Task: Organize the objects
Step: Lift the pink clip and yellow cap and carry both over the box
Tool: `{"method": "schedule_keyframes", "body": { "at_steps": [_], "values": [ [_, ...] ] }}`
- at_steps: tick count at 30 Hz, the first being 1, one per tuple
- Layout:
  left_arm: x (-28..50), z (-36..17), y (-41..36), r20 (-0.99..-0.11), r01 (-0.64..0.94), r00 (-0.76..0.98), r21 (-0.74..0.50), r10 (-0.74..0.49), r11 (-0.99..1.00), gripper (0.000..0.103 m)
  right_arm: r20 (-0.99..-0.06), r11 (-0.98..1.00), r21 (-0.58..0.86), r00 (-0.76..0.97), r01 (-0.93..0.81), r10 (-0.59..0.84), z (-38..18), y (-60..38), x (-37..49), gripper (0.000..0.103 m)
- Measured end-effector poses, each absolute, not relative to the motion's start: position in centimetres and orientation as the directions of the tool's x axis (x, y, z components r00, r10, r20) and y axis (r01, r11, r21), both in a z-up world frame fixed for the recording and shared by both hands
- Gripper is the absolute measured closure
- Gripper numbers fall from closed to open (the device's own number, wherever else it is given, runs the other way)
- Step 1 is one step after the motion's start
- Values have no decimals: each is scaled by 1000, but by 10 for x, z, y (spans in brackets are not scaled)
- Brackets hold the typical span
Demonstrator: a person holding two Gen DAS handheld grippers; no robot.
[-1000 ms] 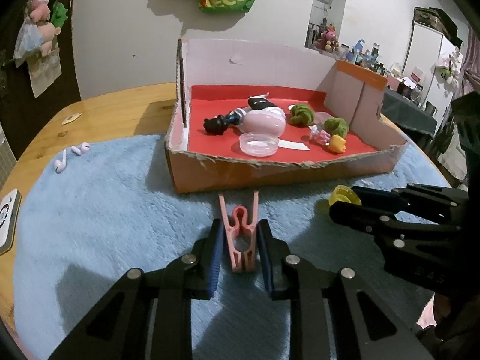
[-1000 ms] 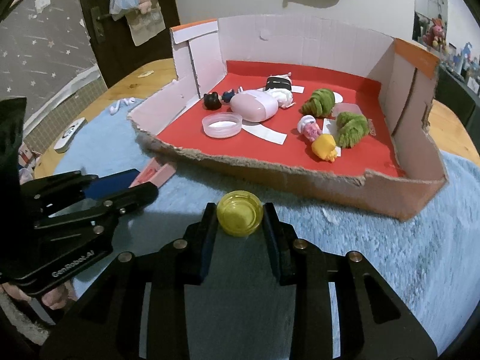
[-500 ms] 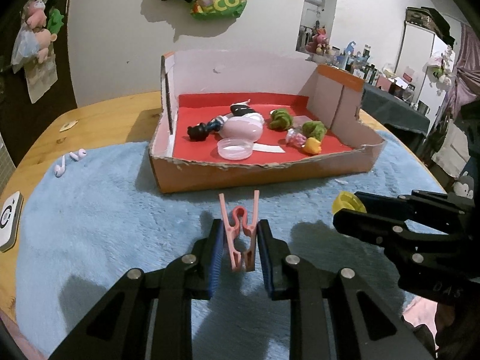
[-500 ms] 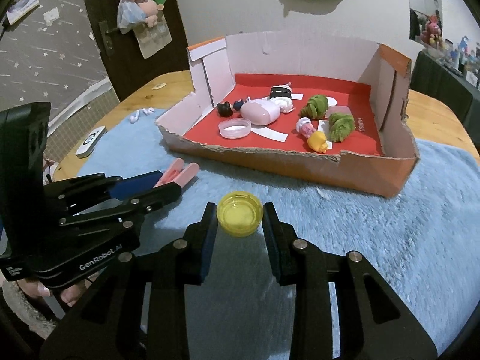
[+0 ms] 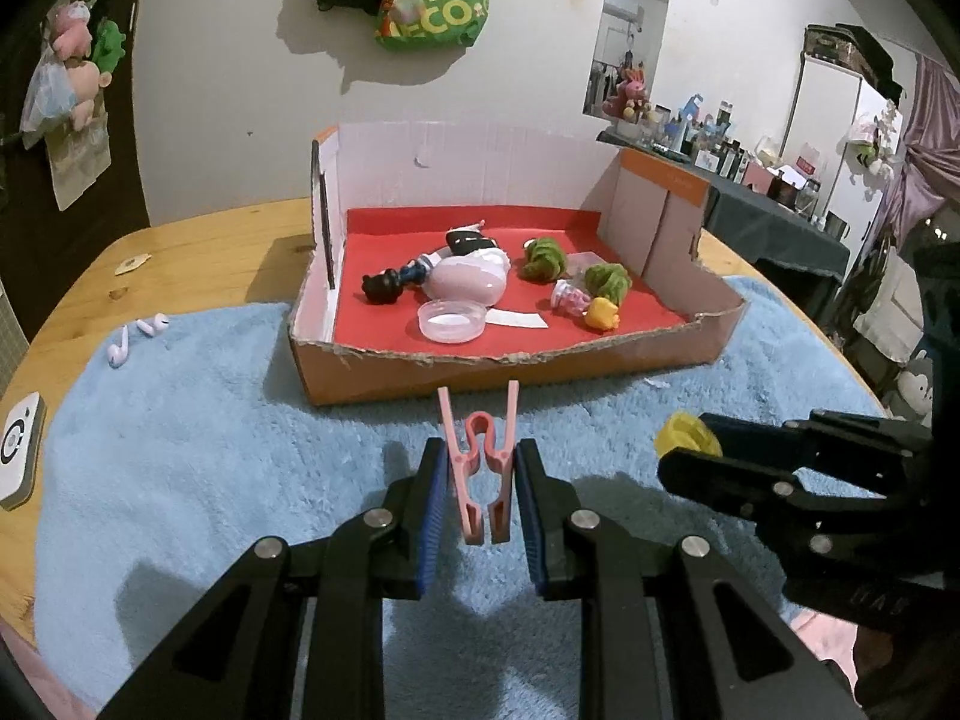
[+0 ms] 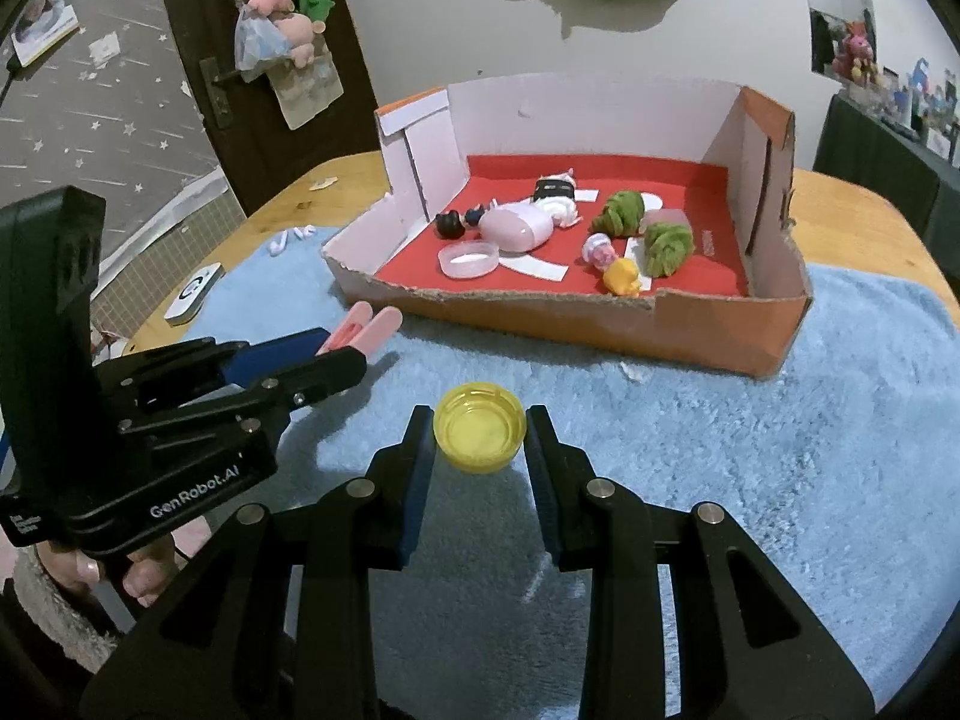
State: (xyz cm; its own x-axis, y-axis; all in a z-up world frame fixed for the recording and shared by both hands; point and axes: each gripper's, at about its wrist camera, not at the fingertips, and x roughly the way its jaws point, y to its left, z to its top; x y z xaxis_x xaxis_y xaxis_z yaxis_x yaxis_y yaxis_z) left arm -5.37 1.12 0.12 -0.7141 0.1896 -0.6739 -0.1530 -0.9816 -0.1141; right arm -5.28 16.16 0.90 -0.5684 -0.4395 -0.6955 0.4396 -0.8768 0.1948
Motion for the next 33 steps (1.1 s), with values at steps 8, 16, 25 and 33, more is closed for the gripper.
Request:
{"method": "schedule_keyframes", "body": {
  "at_steps": [8,16,25,33],
  "values": [
    [-63,26,6,-644,-158,-741,-111,192,-981,79,-669,-860,224,-570,458,-477,26,159,-63,74],
    [-78,23,14,-648,-175,-735,-106,202,-979,79,-669,-865,226,-574,448,-472,21,162,-69,74],
    [-99,28,20,-653,-193,-727,-107,215,-975,79,-654,-867,217,-593,448,-470,35,169,-82,74],
    [-116,28,24,-667,-202,-710,-110,223,-973,79,-657,-870,214,-594,445,-465,38,170,-100,74]
  ]
}}
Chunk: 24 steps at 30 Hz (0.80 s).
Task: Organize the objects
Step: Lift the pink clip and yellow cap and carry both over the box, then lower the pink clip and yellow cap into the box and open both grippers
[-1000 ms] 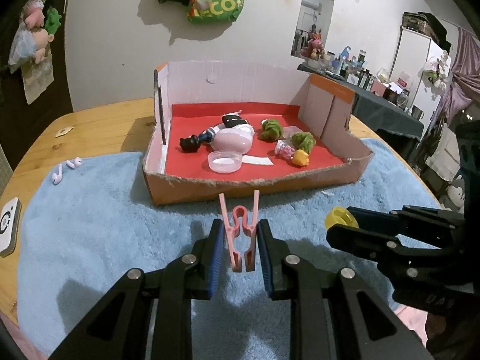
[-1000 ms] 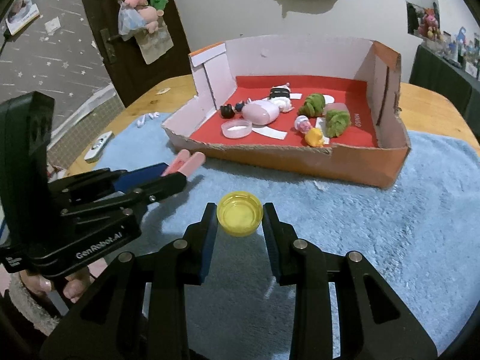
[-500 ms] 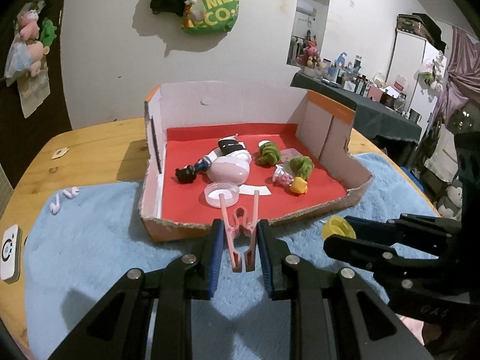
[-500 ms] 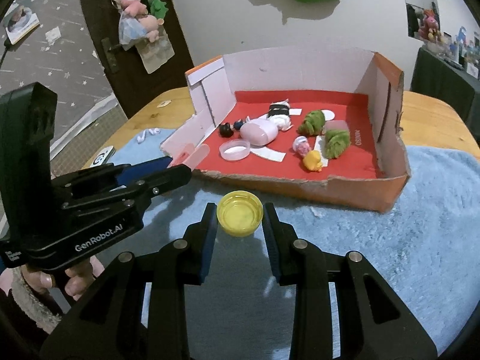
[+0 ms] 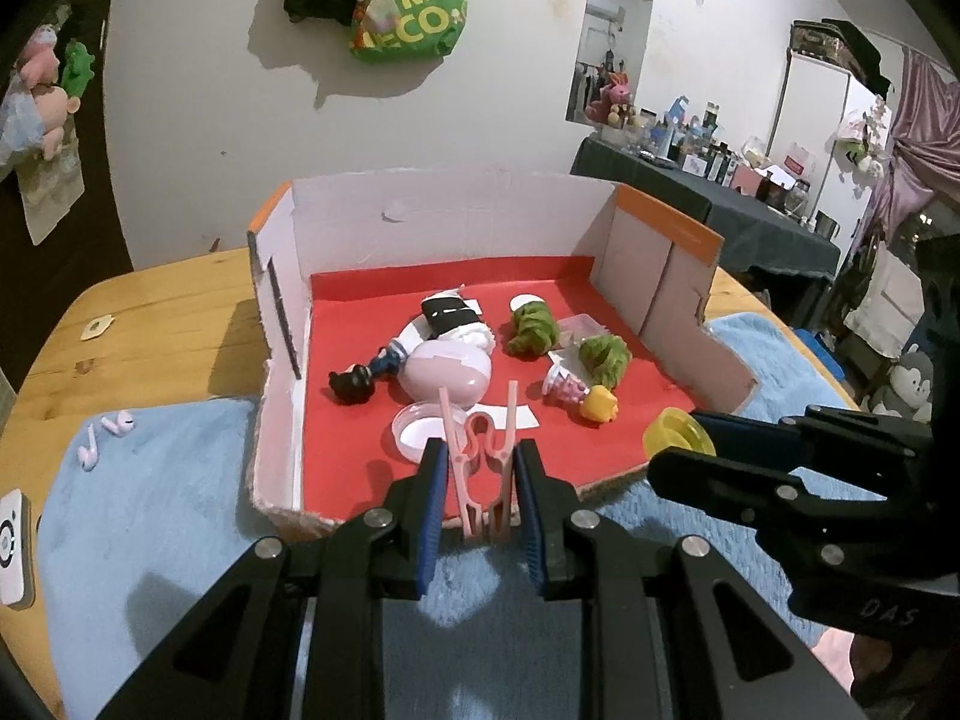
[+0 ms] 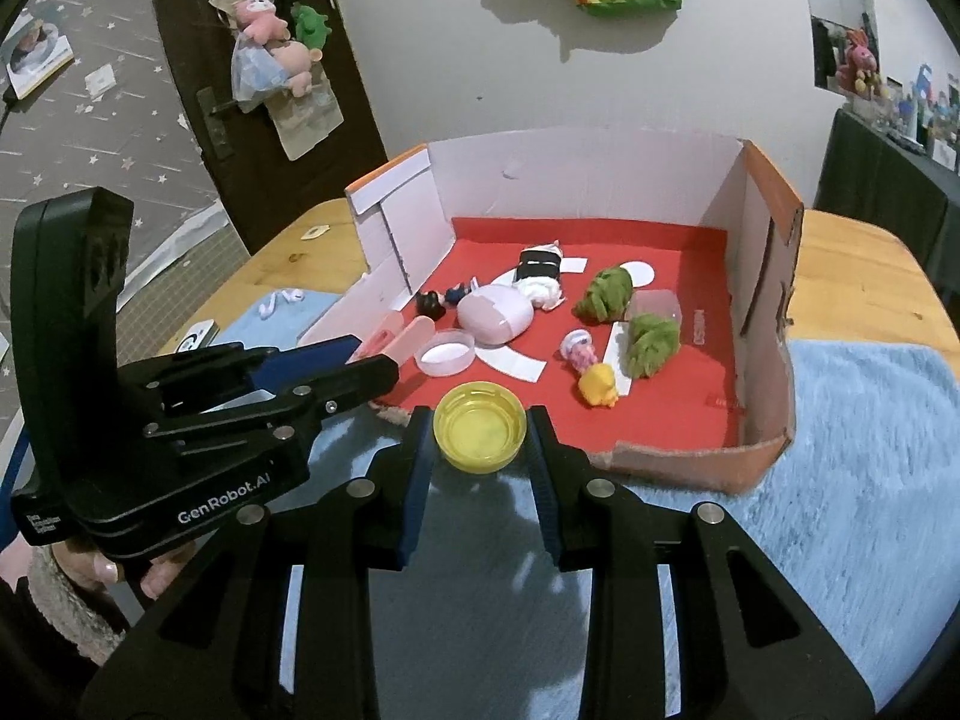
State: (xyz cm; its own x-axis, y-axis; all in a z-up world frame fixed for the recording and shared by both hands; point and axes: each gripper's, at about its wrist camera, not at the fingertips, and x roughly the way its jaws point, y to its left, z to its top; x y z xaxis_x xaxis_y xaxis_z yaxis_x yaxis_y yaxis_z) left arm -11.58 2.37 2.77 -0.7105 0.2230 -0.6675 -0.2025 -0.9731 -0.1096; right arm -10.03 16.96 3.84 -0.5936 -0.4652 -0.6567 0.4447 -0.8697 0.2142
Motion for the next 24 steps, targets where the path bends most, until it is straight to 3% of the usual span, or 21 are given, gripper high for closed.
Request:
{"method": "schedule_keyframes", "body": {
  "at_steps": [24],
  "values": [
    [-163,-4,32,-786,-309,-541,-144,298,-940,79,-762,-869,234,-473,437,-443,12,169,-167,74]
  ]
}}
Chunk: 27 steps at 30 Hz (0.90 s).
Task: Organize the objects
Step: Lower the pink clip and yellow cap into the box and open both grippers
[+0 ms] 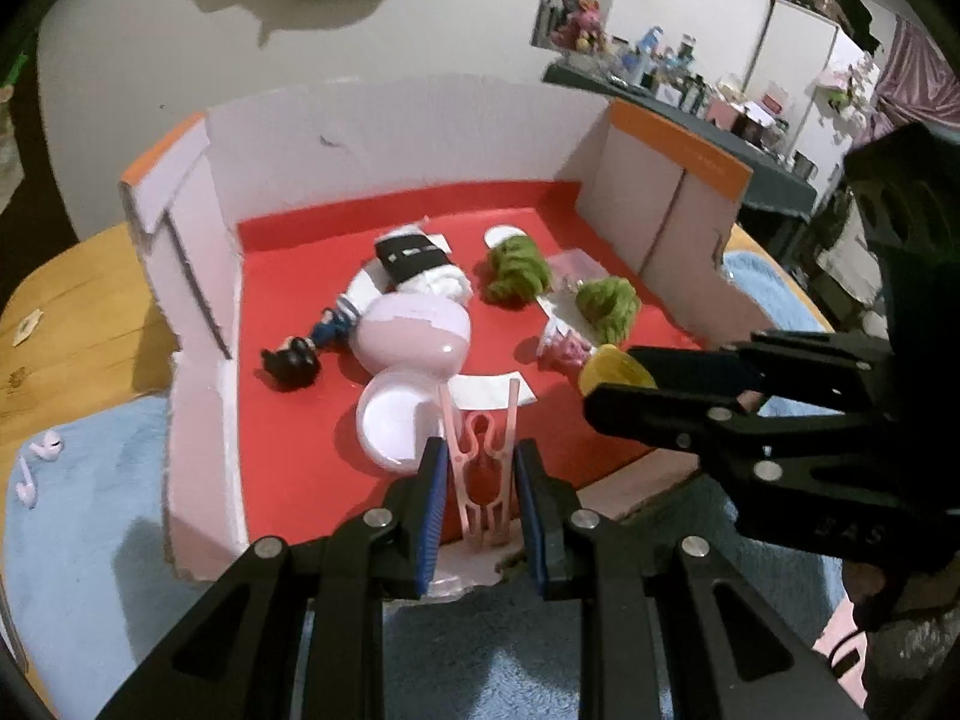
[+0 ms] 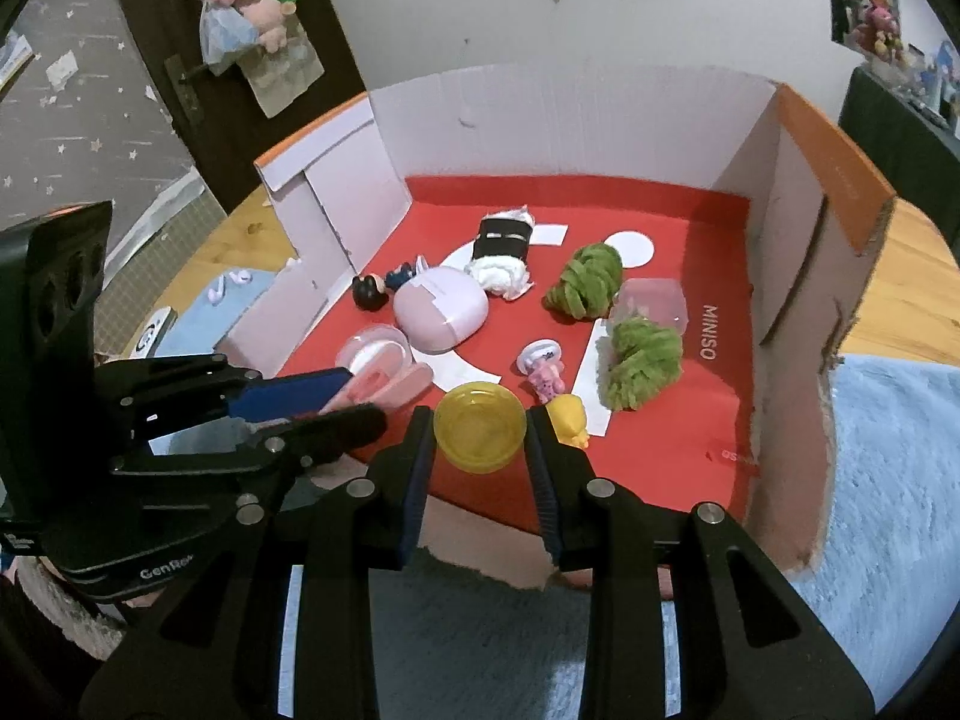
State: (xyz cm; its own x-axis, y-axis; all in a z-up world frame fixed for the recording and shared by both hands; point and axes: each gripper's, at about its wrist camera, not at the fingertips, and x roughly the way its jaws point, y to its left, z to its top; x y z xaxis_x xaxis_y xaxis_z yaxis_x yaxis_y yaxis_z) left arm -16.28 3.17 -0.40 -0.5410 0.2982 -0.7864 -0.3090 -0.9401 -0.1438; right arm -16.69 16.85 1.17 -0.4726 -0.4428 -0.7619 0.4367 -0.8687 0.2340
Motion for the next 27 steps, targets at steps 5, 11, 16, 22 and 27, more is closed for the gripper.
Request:
{"method": "schedule_keyframes", "body": {
  "at_steps": [5,11,16,22,27],
  "values": [
    [-168,-6,31,-796,-322,-528,-133,294,-937,79,-784,-870,233,-445,436,-433,5,168,-175,74],
    [-177,-9,25,-803,-297,-533,-117,267,-948,79,-803,-866,235,-414,442,-429,-1,163,-182,74],
    [-183,-11,21,-804,-271,-543,-105,242,-957,79,-817,-881,199,-423,430,-392,-4,162,-187,74],
    [-183,-16,25,-806,-251,-557,-64,199,-966,79,-824,-900,135,-457,415,-335,-7,163,-188,74],
    [-183,-16,23,-804,-246,-559,-75,205,-966,79,-822,-901,129,-464,414,-331,-7,163,-186,74]
  ]
}}
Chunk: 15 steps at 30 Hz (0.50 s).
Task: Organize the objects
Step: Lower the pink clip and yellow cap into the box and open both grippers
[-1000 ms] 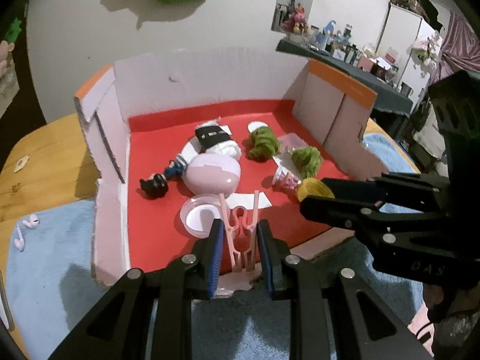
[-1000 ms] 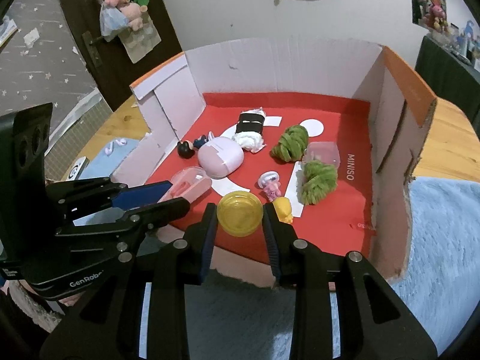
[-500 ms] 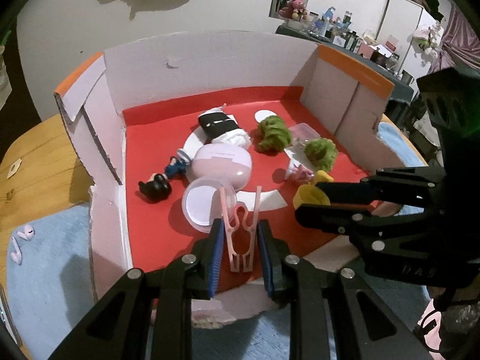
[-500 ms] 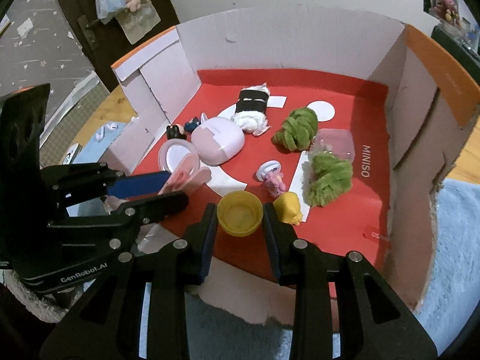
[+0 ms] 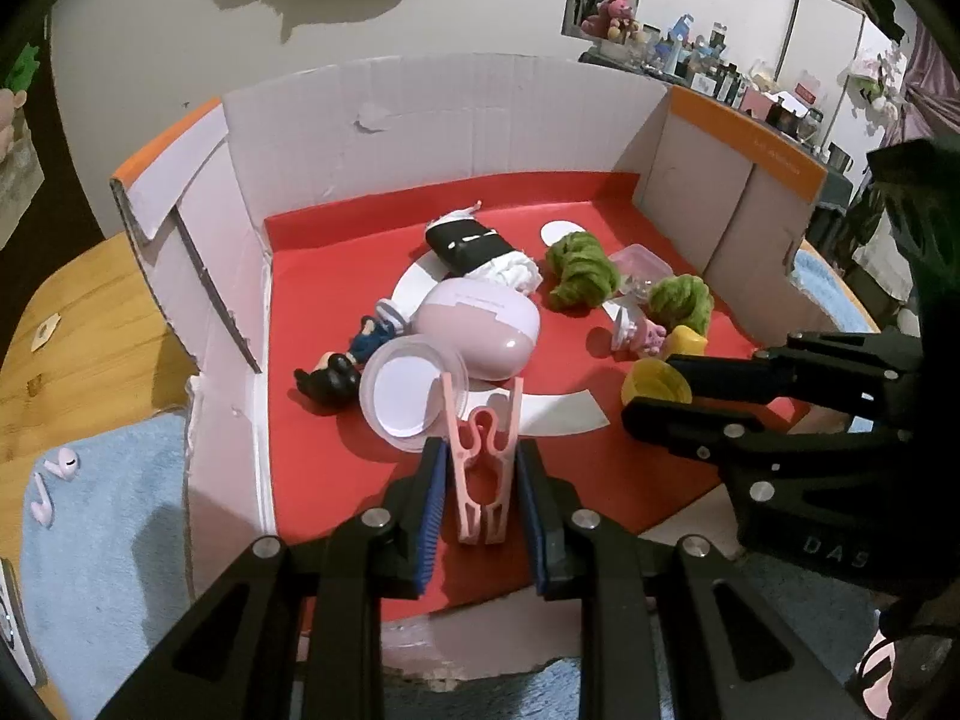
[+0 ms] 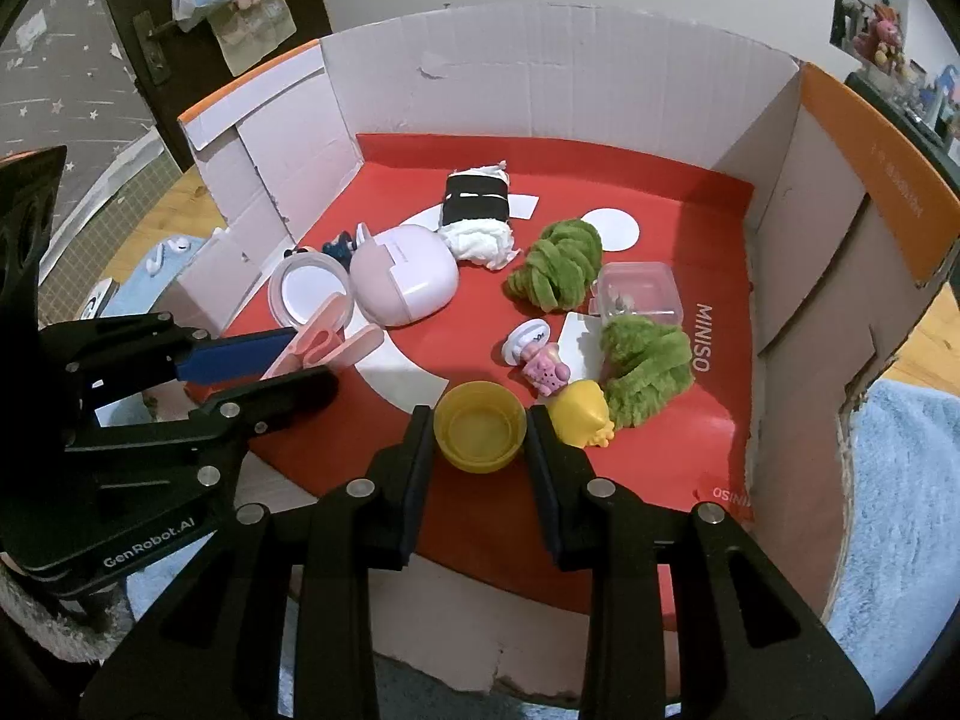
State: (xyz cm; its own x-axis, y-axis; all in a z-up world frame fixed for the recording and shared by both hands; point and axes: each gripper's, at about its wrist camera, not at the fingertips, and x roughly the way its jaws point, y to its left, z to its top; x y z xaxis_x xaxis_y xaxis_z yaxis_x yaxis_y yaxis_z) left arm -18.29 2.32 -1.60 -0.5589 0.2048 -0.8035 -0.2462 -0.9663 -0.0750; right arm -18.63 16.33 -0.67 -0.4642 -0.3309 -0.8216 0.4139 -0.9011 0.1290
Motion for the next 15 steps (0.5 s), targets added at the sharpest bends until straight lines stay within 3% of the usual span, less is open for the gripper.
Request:
{"method": "schedule_keyframes", "body": {
  "at_steps": [8,11,13,15],
  "values": [
    [-182,-16,25,-795,-239,-573,-71,199,-968,77,-815,-898,155,-460,411,-351,-6,167,-188,73],
    [-183,-17,24,-792,-228,-581,-65,189,-972,66,-813,-897,162,-460,412,-358,-6,167,-187,70],
    [-183,-17,23,-790,-218,-584,-67,186,-974,63,-808,-893,171,-458,417,-369,-5,167,-186,51],
    [-183,-17,21,-788,-215,-585,-75,190,-974,63,-804,-892,169,-465,420,-371,-4,167,-184,49]
  ]
}}
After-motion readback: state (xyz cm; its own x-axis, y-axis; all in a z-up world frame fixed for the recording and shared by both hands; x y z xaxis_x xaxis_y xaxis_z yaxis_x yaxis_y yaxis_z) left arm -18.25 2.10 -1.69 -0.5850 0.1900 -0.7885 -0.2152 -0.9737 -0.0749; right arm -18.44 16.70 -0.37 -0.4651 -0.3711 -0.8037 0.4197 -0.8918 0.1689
